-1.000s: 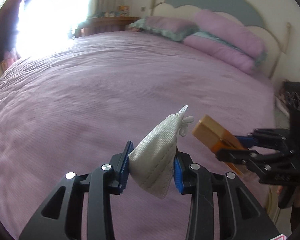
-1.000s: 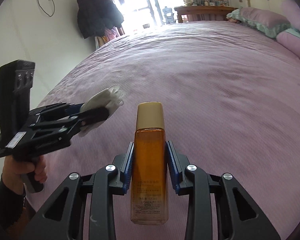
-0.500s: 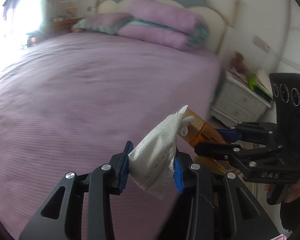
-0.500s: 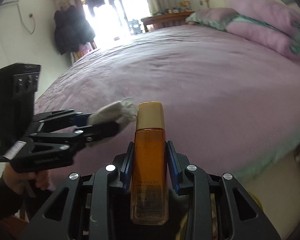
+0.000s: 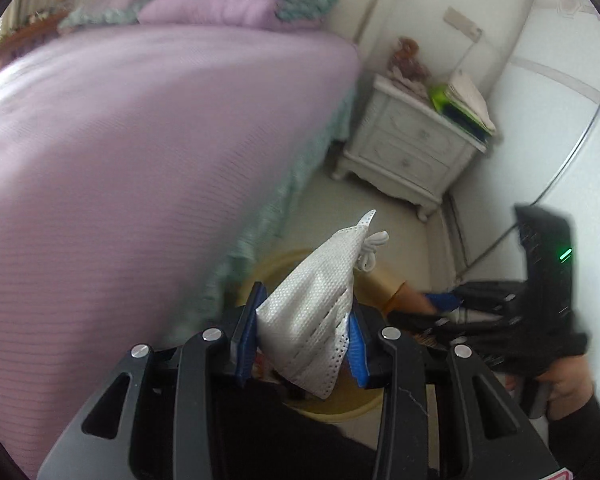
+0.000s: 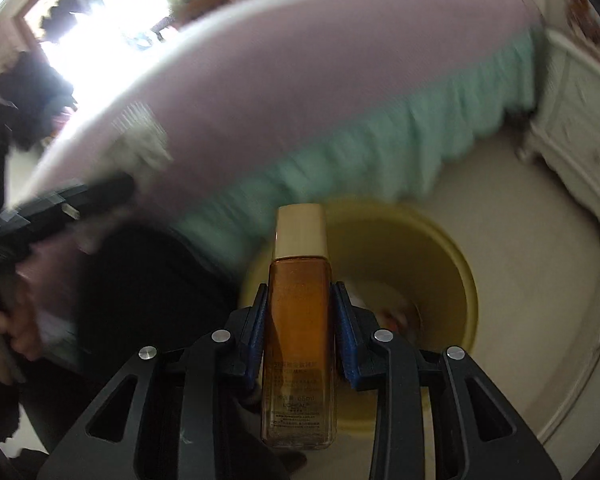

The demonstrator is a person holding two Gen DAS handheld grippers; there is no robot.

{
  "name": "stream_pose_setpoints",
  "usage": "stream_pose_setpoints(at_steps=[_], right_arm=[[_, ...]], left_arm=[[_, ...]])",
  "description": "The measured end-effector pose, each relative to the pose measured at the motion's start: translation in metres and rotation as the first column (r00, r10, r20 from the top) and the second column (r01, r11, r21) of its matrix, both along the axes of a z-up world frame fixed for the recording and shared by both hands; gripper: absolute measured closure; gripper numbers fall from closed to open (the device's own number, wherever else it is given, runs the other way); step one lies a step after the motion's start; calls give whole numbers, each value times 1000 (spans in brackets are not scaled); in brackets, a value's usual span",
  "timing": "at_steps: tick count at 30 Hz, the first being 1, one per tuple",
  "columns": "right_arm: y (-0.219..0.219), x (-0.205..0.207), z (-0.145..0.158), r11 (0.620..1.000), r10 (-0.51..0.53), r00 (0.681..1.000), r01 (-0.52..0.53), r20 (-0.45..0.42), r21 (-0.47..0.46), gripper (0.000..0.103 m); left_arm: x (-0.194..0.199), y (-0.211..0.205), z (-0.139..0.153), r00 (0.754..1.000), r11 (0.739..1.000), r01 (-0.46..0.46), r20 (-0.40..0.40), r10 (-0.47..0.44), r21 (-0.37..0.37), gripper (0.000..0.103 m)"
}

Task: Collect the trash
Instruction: 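Carry bottle and cloth bag to the wastebasket and open both tools over it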

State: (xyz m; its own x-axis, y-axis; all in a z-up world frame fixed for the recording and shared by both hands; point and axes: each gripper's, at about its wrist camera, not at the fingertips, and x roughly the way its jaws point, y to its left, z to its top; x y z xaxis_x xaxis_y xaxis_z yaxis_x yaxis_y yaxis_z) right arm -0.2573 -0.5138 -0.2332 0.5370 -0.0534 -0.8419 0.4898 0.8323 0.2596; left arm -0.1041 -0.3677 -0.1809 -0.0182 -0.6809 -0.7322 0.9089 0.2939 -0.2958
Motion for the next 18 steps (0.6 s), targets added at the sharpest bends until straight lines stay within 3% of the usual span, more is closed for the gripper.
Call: stream_pose_setpoints(at_steps=[5,9,12,18], right_arm=[[-14,-2,-68,996,-48,993,56,-111,67,72],[-16,1,-101,993,-64,984,79,-166,87,70],[-22,3,-109,992,-86,978,102,-189,80,43],[-35,-28,-96,983,-148,982,159,-116,92,43]], left_arm=[[-15,-23,-28,1000,998,22,-6,-22,54,65],[-21,-29,-45,999,995,46,-25,-44,93,64],[-22,-35,-53,999,990,52,-15,-50,133,64],[-29,-46,-60,996,981,83,-5,-84,175,62]])
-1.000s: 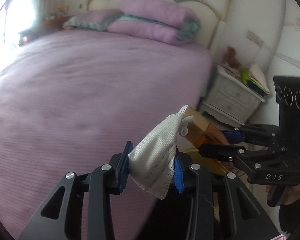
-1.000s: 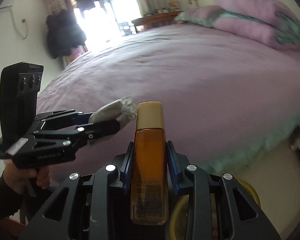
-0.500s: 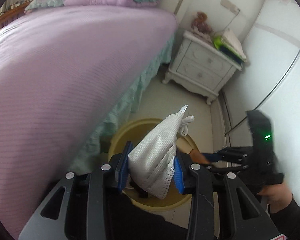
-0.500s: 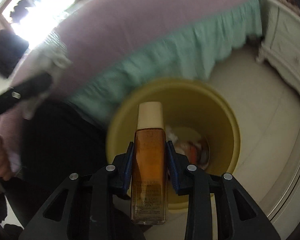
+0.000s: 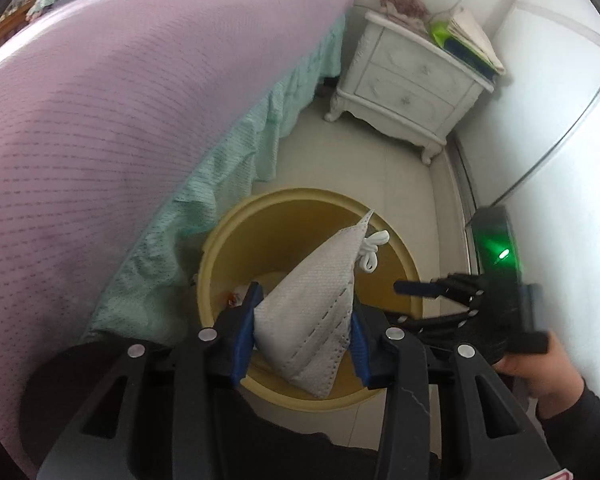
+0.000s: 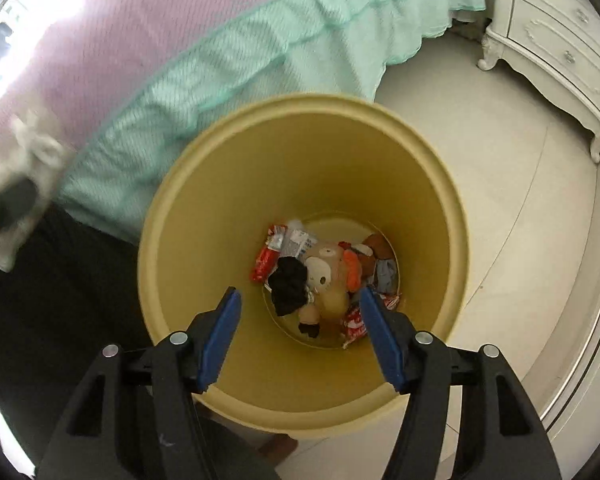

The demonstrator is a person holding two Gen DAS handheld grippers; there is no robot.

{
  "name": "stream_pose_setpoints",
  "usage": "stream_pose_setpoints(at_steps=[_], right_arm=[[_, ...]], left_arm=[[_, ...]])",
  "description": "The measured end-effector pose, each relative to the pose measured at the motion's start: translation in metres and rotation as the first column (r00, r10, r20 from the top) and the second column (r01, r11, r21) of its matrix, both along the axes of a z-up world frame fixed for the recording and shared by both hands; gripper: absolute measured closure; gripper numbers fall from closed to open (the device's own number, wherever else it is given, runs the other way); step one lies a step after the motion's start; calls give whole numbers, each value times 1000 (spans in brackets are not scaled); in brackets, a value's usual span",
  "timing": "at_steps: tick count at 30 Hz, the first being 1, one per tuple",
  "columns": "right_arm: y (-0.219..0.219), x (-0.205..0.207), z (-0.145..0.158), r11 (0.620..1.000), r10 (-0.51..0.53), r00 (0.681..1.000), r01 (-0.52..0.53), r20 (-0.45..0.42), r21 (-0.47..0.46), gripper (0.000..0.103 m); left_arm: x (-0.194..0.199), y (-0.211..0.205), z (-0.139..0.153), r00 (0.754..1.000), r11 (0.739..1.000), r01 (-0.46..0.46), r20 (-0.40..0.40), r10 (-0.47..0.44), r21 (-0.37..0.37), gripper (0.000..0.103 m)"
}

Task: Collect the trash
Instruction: 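Carry bottle and cloth bag to the wastebasket and open both tools over it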

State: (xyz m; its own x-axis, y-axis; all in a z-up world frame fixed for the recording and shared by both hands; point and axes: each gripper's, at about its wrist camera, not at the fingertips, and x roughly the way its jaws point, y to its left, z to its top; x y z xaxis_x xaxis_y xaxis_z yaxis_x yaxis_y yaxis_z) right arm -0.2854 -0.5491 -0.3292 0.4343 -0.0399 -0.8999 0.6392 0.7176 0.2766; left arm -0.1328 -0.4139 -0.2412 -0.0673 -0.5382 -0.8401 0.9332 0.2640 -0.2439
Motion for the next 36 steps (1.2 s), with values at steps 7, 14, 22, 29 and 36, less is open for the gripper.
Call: stream_pose_setpoints(at_steps=[7,14,22,29,36], right_arm=[[2,-29,16,1000,-12,999,12,40,4,41],[-3,-46,16,999,-35,998,34,47,17,40],[-8,-55,8,997,-61,997,59,37,40,39],[-8,-56,5,998,-55,998,54,31,45,39],[-3,-50,5,998,-33,999,32,27,49,38]], left_arm=[[-20,-27,-13,997,995,72,-7,-72,70,62],[-41,-65,-41,989,970,143,-4,-145,194,59],[-56,-82,-57,981,956,180,34,-193,232,21],[-47,-83,-61,988,959,144,13,-151,245,16],[-49,-81,-58,989,963,138,21,-147,231,16]])
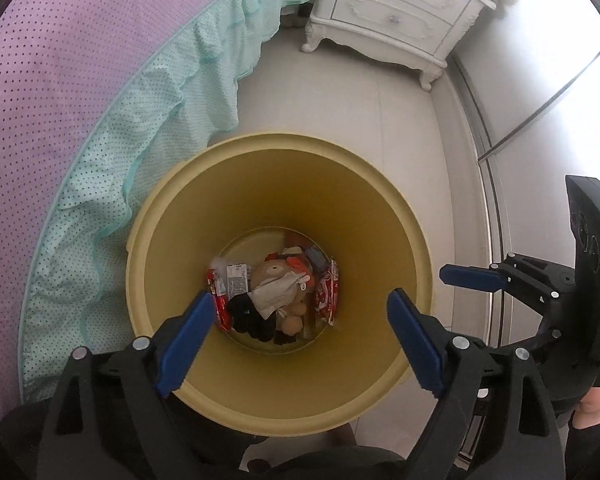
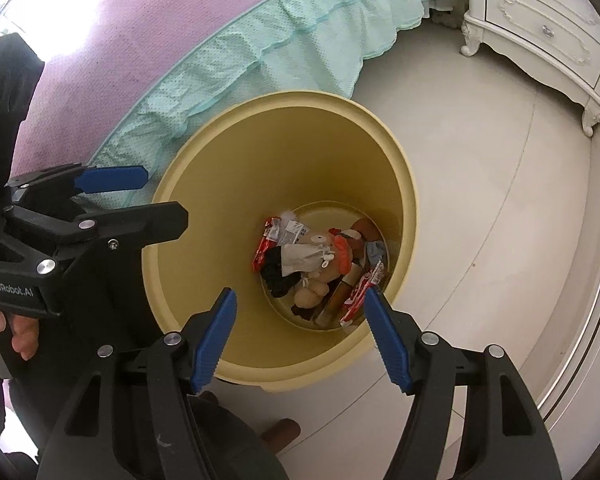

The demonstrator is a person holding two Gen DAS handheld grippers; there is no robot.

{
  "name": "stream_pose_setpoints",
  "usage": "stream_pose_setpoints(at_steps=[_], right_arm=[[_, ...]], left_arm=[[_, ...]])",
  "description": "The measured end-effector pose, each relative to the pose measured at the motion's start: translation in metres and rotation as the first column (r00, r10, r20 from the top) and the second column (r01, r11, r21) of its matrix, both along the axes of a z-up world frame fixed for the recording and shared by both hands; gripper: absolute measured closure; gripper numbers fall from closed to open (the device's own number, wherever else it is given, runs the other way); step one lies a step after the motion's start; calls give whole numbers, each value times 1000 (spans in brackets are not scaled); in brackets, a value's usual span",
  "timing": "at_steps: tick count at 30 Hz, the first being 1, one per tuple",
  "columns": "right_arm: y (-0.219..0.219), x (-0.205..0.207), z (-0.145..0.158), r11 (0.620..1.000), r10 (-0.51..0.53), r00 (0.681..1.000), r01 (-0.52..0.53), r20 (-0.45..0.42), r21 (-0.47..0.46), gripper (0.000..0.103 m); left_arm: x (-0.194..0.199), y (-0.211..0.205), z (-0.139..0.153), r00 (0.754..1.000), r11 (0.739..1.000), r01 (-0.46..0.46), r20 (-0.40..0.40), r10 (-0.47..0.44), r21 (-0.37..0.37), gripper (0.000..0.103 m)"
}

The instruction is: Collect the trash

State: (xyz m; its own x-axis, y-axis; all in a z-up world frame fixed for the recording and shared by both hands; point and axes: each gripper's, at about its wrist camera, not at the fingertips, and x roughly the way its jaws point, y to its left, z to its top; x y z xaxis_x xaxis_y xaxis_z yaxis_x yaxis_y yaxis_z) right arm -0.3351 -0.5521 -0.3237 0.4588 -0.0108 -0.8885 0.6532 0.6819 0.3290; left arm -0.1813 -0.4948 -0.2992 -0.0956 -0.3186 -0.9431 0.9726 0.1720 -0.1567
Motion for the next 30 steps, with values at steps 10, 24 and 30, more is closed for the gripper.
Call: stream_pose_setpoints(at_steps=[10,24,30], right_arm=[[9,10,25,998,36,999,-35,9,-54,38],[59,61,118,933,181,976,-130,125,-336,26],[106,105,155,857,344,925,-239,163,-456,18]], left_arm=[[7,12,24,999,995,-40,-2,40,-94,16],[41,92,125,965,908,-180,109,237,-377,13],[75,171,177,872,796,-331,159,464,-506,4]])
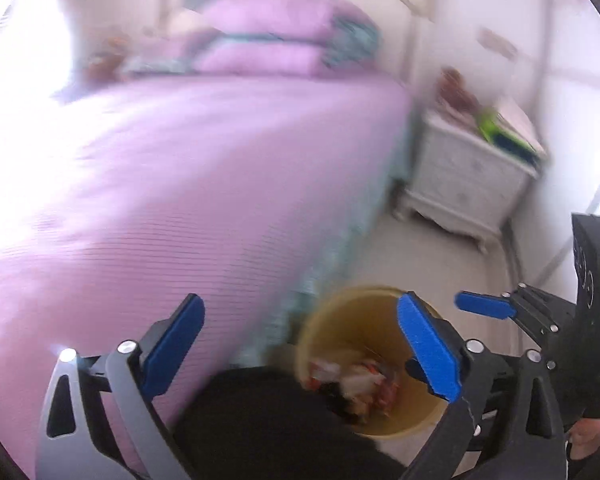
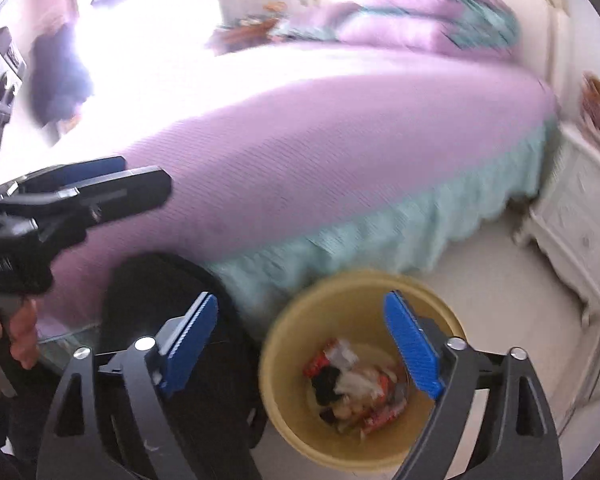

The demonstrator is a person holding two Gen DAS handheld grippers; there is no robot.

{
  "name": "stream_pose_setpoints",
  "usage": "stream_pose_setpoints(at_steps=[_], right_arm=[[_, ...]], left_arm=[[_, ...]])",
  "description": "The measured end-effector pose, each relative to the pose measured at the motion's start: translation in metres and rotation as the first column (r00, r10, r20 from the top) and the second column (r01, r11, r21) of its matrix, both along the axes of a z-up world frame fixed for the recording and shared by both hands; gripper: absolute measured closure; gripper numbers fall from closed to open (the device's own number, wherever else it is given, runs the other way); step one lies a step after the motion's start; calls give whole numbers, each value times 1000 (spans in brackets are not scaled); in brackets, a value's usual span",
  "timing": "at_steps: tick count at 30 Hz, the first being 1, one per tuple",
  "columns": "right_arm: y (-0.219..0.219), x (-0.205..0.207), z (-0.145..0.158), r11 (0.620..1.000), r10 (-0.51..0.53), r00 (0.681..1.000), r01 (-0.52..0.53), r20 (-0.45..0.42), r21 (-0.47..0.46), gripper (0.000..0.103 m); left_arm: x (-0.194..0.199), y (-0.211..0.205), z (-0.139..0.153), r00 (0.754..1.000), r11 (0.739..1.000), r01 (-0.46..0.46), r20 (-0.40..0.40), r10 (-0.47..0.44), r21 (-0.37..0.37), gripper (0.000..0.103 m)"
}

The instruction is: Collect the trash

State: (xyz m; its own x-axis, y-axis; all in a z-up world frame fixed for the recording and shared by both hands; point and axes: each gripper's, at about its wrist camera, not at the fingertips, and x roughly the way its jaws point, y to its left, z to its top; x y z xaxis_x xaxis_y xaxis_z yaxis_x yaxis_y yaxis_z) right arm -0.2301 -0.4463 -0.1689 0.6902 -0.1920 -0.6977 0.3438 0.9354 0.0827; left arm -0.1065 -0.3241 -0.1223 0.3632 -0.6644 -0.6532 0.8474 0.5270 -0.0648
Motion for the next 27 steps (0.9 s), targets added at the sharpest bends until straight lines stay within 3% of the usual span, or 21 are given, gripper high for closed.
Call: stream_pose_setpoints(at_steps=[5,9,12,15,20,24,27], right_arm=[[47,37,24,988,135,988,-129,70,-81,9],[87,69,46,966,242,958,-224,153,-130,9],[110,91,57,954,290,936,-267,199,-133,8],[133,109,69,942,331,908,-302,255,-146,8],[164,135,89,919,392,870,-358,300,-165,8],[195,148,105,898,440,835,-406,330,-172,8],[208,155,112,885,466,815,-429,344,-183,8]], left_arm=[[24,71,33,971,972,-219,82,226,-82,4],[33,122,54,913,922,-367,139,383,-124,4],[40,161,67,874,880,-449,131,469,-154,4],[42,204,81,812,818,-537,138,568,-204,4],[44,259,100,675,696,-666,181,715,-269,4],[40,290,113,595,626,-718,198,779,-304,4],[35,294,120,538,588,-745,237,809,-315,4]])
